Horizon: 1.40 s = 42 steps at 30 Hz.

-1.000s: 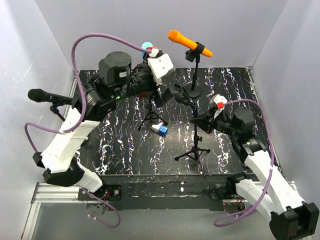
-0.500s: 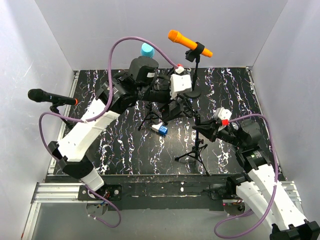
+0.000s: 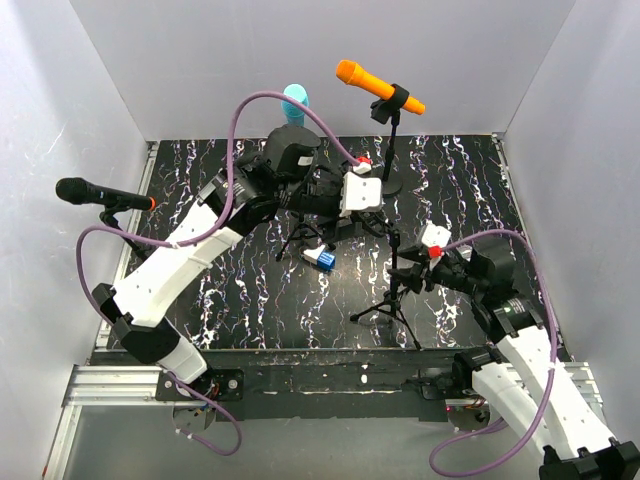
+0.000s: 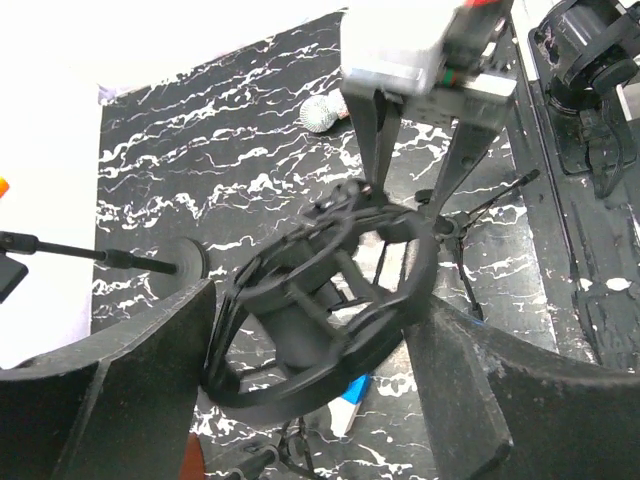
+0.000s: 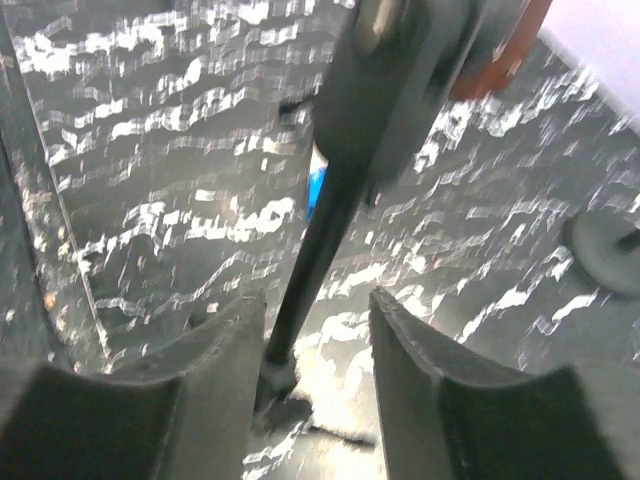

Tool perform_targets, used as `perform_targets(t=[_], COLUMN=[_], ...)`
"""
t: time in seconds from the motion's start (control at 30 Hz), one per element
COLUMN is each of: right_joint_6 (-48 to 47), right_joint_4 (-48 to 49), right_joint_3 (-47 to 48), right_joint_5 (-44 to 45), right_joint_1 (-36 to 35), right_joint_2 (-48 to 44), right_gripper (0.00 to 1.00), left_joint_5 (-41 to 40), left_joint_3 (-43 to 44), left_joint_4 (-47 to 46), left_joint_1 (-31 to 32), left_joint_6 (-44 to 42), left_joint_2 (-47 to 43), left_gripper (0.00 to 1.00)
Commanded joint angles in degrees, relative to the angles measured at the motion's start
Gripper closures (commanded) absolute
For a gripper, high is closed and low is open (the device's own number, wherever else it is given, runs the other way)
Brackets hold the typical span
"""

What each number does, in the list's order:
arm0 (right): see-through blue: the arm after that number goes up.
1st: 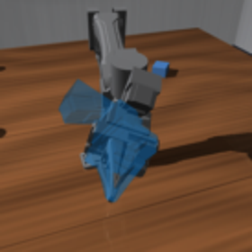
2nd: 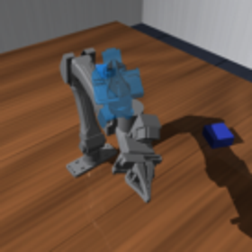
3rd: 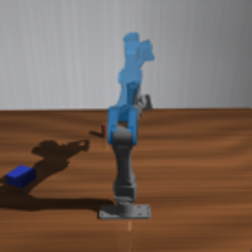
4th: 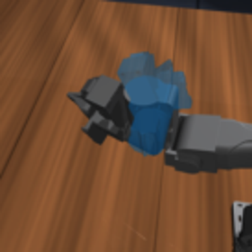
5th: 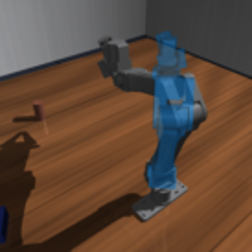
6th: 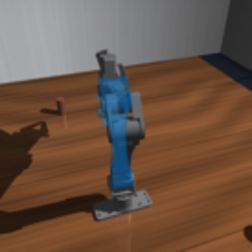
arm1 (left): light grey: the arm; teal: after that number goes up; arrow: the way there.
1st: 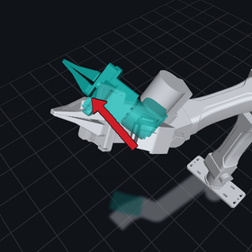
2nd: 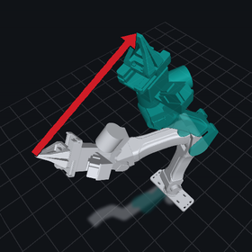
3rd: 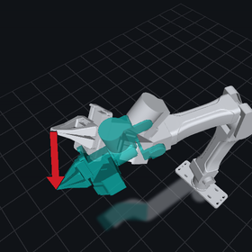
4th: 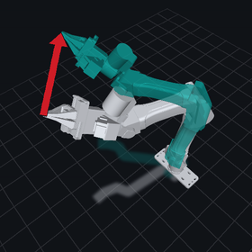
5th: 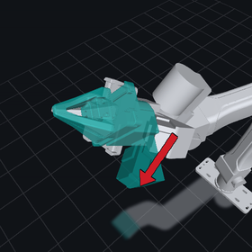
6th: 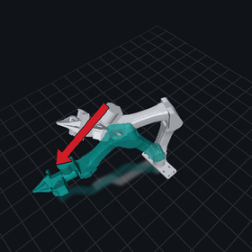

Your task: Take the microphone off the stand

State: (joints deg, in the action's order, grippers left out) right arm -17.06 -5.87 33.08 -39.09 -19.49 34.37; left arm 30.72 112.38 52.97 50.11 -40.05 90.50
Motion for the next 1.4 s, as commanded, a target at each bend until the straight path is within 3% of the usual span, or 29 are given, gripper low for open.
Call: perform_targets(t=[0.0,0.23,0.4,0.6,0.73,0.97,1.37], right_joint_6=[-8.95,-7.82,-1.15,13.44,11.44,11.87,15.83], right_joint_4=[-20.37,-37.09,-43.61,-46.68,-54.85,-56.45,-50.56], right_joint_3=[5.31,14.19,19.56,26.93,32.65,30.47,20.18], right_joint_5=[0.95,4.11,-3.87,-16.25,-24.18,-25.16,-20.94], right_joint_1=[0.41,0.85,4.27,14.02,22.72,24.41,20.28], right_joint_2=[2.19,1.93,6.31,22.72,34.25,38.58,38.84], right_gripper=[0.41,0.23,0.2,0.21,0.23,0.36,0.33], left_joint_5=[-0.93,0.48,0.75,-0.83,-2.15,-5.23,-7.78], left_joint_3=[-1.73,1.0,0.13,-4.27,-5.76,-10.68,-14.91], left_joint_4=[-1.37,-2.0,0.73,0.12,-0.32,-5.15,-11.14], left_joint_1=[0.08,0.08,0.08,0.08,0.08,0.08,0.08], left_joint_6=[-3.89,-7.49,-13.72,-18.31,-17.87,-14.01,-10.75], left_joint_2=[-3.4,-3.14,-4.1,-6.83,-7.88,-9.99,-10.87], left_gripper=[0.34,0.38,0.46,0.48,0.5,0.5,0.5])
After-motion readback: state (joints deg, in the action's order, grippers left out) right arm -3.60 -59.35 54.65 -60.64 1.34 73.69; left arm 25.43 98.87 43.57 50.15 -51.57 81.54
